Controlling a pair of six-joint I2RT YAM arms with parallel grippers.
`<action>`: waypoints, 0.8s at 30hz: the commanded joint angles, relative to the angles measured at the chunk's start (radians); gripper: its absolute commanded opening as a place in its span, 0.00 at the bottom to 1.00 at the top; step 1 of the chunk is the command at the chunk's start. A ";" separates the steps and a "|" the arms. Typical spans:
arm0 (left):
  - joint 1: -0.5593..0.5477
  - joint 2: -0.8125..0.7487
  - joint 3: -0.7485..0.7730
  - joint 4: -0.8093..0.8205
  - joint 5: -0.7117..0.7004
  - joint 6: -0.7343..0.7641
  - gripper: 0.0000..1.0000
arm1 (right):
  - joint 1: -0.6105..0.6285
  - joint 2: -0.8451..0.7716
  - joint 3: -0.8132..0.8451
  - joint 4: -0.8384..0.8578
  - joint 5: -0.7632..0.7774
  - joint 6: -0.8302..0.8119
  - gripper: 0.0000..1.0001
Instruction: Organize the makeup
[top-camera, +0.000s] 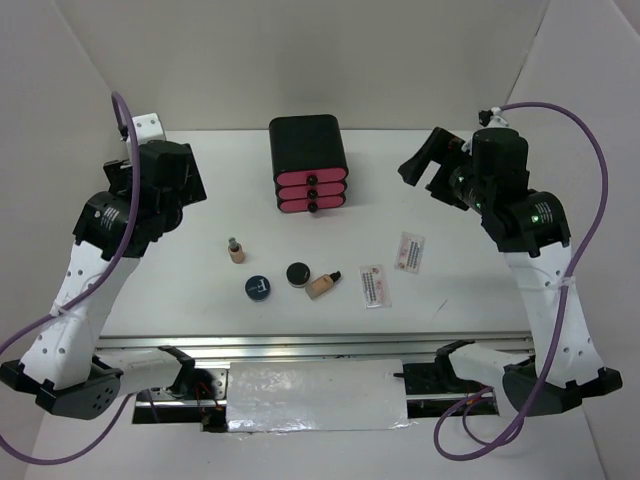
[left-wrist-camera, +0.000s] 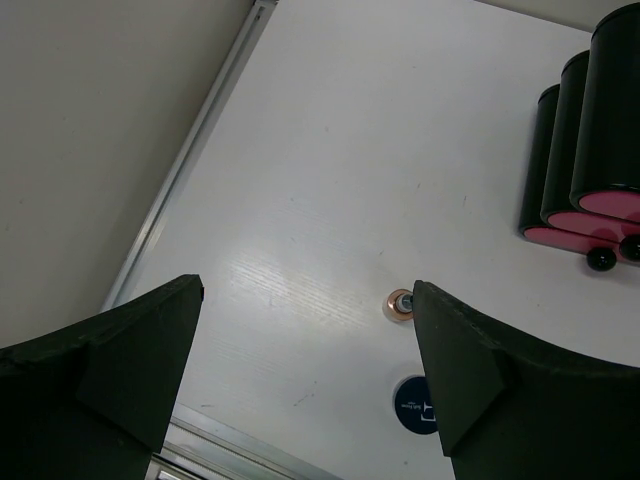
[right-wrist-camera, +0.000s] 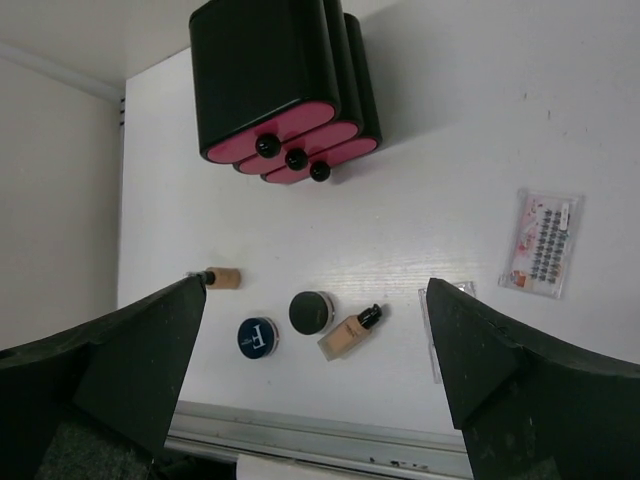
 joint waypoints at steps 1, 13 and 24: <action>-0.006 0.001 0.033 0.034 0.006 0.026 0.99 | -0.004 -0.042 -0.062 0.062 0.022 0.042 1.00; -0.004 -0.027 0.007 0.023 0.056 0.006 0.99 | -0.001 -0.203 -0.784 0.976 -0.307 0.324 1.00; 0.001 -0.031 -0.003 0.010 0.193 -0.037 0.99 | 0.097 0.528 -0.694 1.600 -0.533 0.494 0.88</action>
